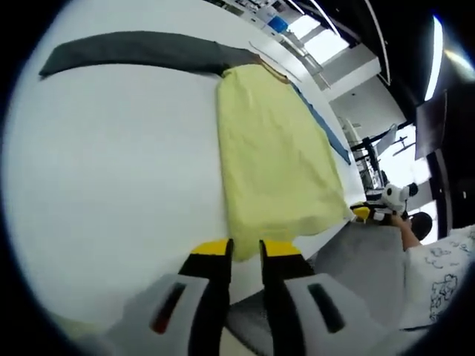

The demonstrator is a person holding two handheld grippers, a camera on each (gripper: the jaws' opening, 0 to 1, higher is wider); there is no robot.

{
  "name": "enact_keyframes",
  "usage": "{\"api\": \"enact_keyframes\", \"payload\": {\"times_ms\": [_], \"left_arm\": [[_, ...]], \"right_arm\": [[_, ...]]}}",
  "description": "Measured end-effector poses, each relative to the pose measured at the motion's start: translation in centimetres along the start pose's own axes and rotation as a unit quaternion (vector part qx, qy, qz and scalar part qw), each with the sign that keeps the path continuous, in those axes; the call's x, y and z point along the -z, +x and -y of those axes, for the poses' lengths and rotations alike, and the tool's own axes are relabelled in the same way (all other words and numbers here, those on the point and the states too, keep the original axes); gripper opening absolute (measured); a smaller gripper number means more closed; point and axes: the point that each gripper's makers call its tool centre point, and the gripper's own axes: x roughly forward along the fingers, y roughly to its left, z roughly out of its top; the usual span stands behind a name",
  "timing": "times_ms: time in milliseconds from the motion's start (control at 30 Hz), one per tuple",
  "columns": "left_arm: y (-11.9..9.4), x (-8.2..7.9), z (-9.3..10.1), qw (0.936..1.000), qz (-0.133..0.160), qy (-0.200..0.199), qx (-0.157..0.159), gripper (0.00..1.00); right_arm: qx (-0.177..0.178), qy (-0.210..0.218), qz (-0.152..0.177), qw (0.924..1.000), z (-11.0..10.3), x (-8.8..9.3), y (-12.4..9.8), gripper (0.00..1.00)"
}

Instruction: Fold the garment on the visible template until the final outline fits inside the template.

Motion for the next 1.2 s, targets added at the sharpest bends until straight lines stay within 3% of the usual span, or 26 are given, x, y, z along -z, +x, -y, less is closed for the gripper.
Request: {"api": "enact_keyframes", "payload": {"times_ms": [200,533,633,700,867,1000,1133,1200], "left_arm": [[0.7,0.0,0.3,1.0,-0.002,-0.005,0.007,0.02],[-0.7,-0.4,0.7,0.9989,-0.004,-0.044,0.014,0.01],[-1.2,-0.9,0.9,0.9988,-0.009,-0.045,0.015,0.01],[-1.2,-0.9,0.9,0.9987,-0.012,-0.047,0.014,0.01],[-1.1,-0.8,1.0,0.999,-0.02,-0.039,0.01,0.01],[-1.3,-1.0,1.2,0.999,-0.016,-0.038,0.015,0.01],[-1.3,-0.8,1.1,0.9989,-0.017,-0.042,0.014,0.01],[-1.3,-0.7,1.0,0.9988,-0.017,-0.045,0.012,0.01]], "right_arm": [[-0.017,0.036,0.002,0.9992,0.3,0.4,0.4,0.0],[-0.004,0.018,-0.017,0.9997,1.0,0.9,0.1,0.0],[-0.015,0.028,-0.004,0.9995,0.6,0.4,0.2,0.0],[-0.037,0.064,0.005,0.9972,-0.2,0.1,0.5,0.0],[-0.034,0.085,0.008,0.9958,-0.2,0.0,0.9,0.07],[-0.034,0.08,-0.006,0.9962,-0.5,0.6,1.1,0.0],[-0.041,0.095,-0.006,0.9946,-1.0,0.7,1.2,0.0],[-0.036,0.08,-0.011,0.9961,-0.8,0.8,1.1,0.0]]}}
